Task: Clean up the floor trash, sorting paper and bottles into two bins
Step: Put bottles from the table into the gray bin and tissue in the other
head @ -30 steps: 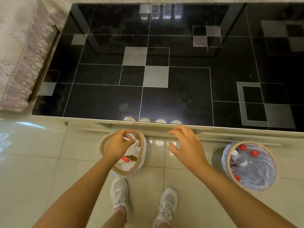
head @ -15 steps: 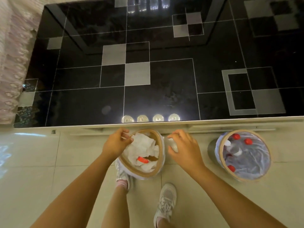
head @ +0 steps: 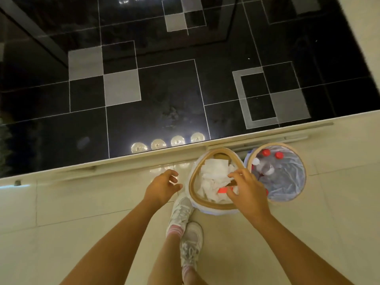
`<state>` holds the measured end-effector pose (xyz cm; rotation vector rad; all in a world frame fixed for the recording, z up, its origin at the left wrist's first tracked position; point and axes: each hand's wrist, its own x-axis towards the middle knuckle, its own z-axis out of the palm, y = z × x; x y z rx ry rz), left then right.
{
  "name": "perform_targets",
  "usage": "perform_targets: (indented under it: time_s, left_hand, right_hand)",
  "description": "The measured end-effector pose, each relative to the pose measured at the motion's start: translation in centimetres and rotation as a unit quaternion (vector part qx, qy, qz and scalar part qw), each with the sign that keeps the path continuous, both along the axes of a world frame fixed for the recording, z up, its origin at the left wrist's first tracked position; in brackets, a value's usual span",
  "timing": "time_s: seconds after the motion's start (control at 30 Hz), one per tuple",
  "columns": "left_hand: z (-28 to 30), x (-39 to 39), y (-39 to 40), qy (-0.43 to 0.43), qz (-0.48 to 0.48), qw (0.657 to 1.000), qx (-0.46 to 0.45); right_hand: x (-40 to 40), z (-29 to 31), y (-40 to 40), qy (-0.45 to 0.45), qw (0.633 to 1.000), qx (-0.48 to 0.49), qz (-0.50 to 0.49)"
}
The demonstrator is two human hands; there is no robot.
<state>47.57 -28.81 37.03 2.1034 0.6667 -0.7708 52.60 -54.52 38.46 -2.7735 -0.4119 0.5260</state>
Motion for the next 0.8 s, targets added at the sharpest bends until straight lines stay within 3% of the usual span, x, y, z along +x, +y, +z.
perform_targets:
  time_s: [0.2,0.4,0.5,0.63,0.8]
  left_hand:
    - [1.6,3.6,-5.0,-0.004,-0.076,0.997,0.014]
    - [7.1,8.1,-10.7,-0.033,-0.138,0.989,0.038]
    - [10.0,10.3,-14.9,-0.071,-0.153,0.983,0.068]
    - [15.3,11.7,-22.3,-0.115,-0.180,0.972,0.098]
    - [25.6,12.0,-32.2,-0.173,-0.196,0.963,0.066]
  right_hand:
    - [1.7,2.5,-5.3,-0.002,0.999,-0.011,-0.051]
    - [4.1,8.1,-10.4,-0.040,0.991,0.056,-0.111]
    - [4.8,10.6,-14.5,-0.075,0.992,0.039,-0.090]
    - [5.4,15.7,-22.0,-0.104,0.992,0.021,-0.064]
    - [4.3,26.5,-31.2,-0.145,0.986,0.035,-0.068]
